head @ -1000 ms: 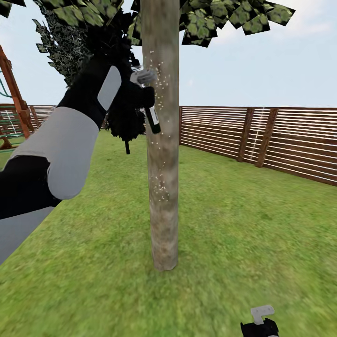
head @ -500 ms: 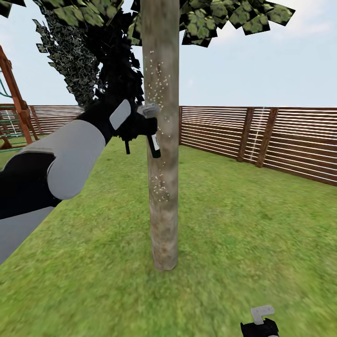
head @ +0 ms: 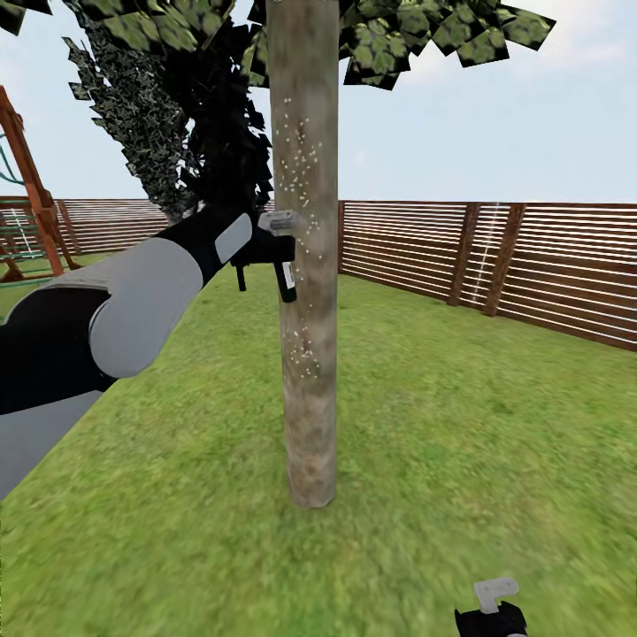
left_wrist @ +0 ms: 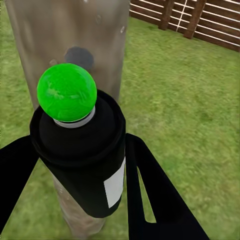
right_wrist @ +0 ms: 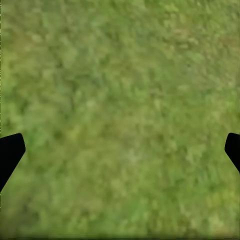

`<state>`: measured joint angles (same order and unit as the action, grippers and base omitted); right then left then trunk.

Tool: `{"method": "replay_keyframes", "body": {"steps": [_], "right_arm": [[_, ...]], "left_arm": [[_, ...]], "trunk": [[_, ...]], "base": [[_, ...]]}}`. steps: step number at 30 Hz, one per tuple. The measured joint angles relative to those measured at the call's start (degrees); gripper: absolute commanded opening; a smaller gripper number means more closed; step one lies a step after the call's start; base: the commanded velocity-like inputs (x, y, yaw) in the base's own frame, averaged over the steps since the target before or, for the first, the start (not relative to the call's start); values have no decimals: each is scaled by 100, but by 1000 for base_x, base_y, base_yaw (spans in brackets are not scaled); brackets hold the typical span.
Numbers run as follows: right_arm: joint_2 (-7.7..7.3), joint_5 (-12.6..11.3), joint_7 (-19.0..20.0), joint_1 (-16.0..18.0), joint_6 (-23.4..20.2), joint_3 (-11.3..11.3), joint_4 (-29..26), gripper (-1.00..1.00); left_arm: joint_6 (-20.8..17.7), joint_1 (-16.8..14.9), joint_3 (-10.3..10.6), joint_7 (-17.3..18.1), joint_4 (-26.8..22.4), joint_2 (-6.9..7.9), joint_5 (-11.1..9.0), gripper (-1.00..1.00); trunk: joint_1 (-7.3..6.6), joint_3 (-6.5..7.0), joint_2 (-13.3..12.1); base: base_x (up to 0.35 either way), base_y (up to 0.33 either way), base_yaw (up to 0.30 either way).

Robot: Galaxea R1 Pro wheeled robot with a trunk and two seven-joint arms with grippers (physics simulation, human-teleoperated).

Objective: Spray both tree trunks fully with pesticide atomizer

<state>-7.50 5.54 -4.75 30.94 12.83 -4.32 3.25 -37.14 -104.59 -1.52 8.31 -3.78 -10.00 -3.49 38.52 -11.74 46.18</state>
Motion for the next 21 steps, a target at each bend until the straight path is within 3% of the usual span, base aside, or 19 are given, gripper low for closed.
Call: {"method": "replay_keyframes", "body": {"steps": [13,17,21], "right_arm": [[2,18,-8,0,9,-8,-9,100],[3,18,-6,0,9,-9,-9,100],[3,18,-5,0,9,-8,-9,100]], "left_arm": [[40,62,-4,0,185,0,9,-100],[577,359,5,1,194,19,19,-100],[731,621,15,1,189,66,27,-100]], "trunk": [[0,0,0],[0,-1,-1],[0,-1,-1]], "base": [[-8,1,0],[0,0,0],[0,0,0]]}}
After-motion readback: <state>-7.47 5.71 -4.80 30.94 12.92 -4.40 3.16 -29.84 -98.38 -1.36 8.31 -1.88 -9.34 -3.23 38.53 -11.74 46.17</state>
